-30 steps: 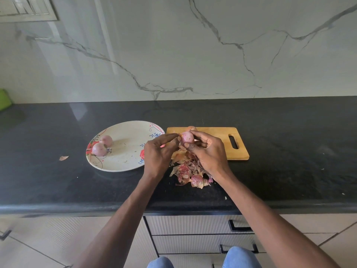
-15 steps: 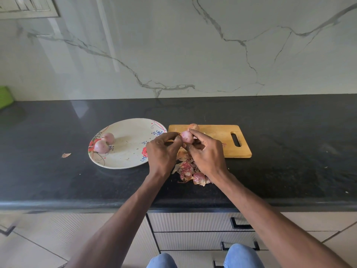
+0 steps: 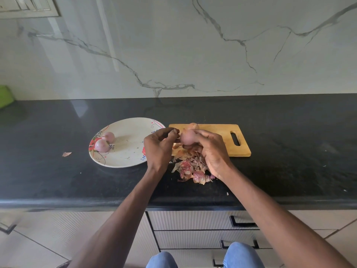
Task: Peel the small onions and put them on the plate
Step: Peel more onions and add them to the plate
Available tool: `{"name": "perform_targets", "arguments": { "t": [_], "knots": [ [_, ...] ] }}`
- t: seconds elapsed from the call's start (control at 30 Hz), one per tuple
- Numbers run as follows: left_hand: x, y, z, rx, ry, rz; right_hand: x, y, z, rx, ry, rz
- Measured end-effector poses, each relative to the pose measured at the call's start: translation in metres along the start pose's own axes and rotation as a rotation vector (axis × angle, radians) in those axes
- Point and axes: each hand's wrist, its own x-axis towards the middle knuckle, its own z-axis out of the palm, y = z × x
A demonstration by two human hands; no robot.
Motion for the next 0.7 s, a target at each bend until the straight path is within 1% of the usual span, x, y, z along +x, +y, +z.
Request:
{"name": "perform_targets", "arguments": {
  "t": [0.1, 0.33, 0.43, 0.7],
  "knots": [
    [0.001, -0.001, -0.002, -0.106, -0.028, -0.047, 0.001, -0.003, -0.001, 0.094, 0.012, 0.032],
    [0.001, -0.004, -0.004, -0.051, -0.163, -0.005, 0.001, -0.002, -0.002, 0.057, 0.028, 0.01],
    [0.0, -0.002, -0.003, 0.04, -0.195, 0.065, 0.0, -0.001, -0.002, -0.002, 0.043, -0.004],
    [0.002, -0.011, -0.007, 0.26, -0.155, 0.239, 0.0, 0.001, -0.002, -0.159, 0.065, -0.055]
  ]
}}
